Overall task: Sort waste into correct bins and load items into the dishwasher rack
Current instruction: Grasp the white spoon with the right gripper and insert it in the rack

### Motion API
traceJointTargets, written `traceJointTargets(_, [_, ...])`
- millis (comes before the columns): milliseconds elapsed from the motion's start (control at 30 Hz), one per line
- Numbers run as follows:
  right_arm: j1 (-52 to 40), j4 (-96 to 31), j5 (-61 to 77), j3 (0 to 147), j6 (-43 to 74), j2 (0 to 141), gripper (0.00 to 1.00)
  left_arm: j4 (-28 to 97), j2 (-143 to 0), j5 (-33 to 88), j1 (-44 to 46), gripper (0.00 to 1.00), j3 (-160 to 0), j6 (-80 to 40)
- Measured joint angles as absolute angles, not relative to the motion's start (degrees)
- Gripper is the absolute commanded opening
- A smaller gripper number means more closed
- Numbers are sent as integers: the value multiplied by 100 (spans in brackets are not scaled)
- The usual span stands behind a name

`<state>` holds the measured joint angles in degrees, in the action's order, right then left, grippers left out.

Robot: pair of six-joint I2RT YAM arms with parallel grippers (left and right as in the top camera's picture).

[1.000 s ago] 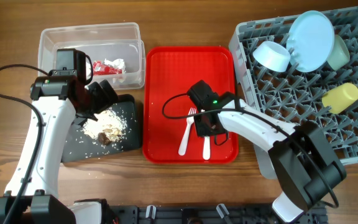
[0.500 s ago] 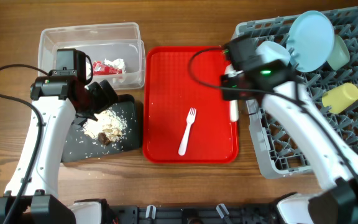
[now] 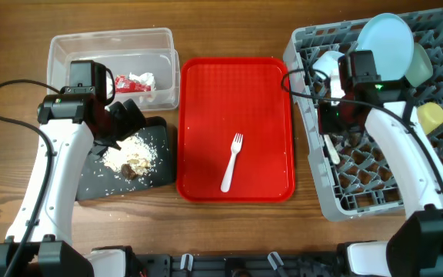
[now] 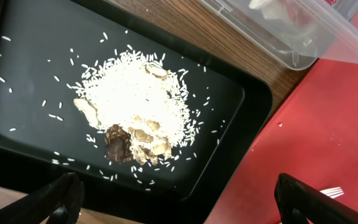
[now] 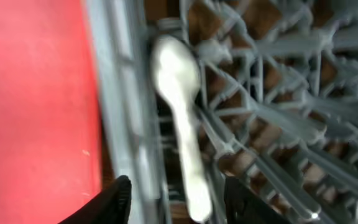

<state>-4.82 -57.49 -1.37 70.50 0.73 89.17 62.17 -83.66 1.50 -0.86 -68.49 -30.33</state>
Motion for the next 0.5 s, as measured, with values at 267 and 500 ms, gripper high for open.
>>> traceJointTargets(267, [-2298,-5520,1584,7627,910,9185,64,6217,-8366,150,-86,100,-6849,-3033])
traceJointTargets(500, [-3782,-5155,1219,7623,2541,10962,53,6217,-8366,150,-86,100,-6849,-3033])
